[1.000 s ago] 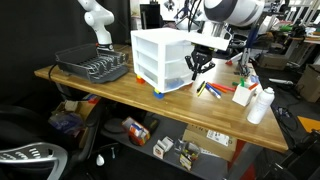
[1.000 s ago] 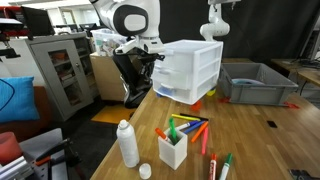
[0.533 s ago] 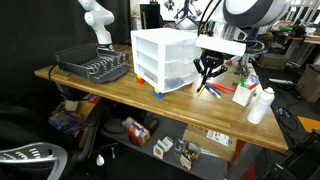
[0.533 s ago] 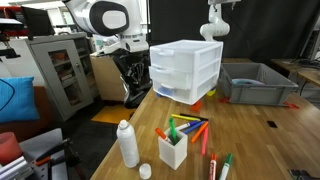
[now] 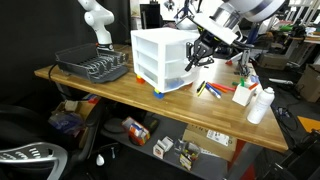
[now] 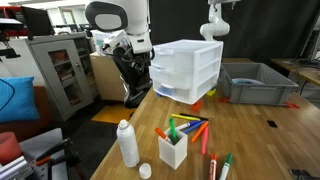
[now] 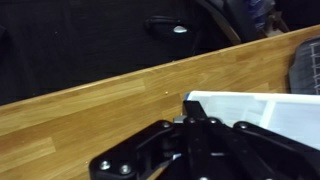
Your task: Close the middle drawer of the small white cabinet
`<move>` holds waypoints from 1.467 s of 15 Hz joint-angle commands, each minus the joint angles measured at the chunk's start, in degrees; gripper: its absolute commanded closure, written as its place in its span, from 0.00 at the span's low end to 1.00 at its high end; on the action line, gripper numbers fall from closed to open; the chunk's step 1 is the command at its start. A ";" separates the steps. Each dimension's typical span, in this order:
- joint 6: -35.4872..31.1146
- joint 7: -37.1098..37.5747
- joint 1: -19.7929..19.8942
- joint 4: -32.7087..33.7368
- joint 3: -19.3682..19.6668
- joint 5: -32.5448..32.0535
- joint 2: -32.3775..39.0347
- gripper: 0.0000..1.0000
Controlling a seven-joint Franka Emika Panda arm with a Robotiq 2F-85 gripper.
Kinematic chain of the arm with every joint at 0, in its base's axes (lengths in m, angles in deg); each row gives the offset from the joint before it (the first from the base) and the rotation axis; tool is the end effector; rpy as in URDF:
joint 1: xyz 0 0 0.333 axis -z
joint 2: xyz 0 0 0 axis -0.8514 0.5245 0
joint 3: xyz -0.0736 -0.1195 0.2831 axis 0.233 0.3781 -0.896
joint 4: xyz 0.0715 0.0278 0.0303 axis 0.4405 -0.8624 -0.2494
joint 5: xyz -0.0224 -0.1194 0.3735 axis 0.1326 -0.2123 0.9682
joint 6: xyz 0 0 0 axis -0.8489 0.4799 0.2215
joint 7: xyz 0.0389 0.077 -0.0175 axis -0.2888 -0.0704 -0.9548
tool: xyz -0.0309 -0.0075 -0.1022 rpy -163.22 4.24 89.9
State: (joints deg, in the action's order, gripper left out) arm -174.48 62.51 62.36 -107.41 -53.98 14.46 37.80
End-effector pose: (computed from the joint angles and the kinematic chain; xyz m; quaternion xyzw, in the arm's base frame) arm 0.5318 0.1225 0.2865 -0.8307 0.4934 0.0093 0.2576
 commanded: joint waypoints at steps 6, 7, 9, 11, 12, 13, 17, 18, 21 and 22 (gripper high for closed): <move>8.65 -27.94 13.97 2.88 -7.33 40.25 7.72 1.00; 13.00 -30.85 6.93 2.90 1.30 46.08 7.33 1.00; 18.08 -33.88 5.04 2.41 5.50 51.61 8.14 1.00; 22.14 -35.18 2.64 2.27 9.60 55.01 8.79 1.00; 23.60 -35.30 1.59 2.29 11.21 55.98 9.08 1.00; 24.78 -35.24 0.63 2.41 12.52 56.74 9.45 1.00; 27.71 -34.47 -2.23 3.69 15.73 57.53 11.00 1.00; 28.08 -34.15 -2.70 4.40 16.24 57.20 11.47 1.00; 28.68 -33.35 -3.57 6.67 17.45 56.50 12.24 1.00; 28.66 -33.05 -3.80 7.64 17.82 56.14 12.56 1.00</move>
State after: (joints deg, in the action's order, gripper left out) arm -147.00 28.74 59.91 -102.21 -38.01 70.47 49.06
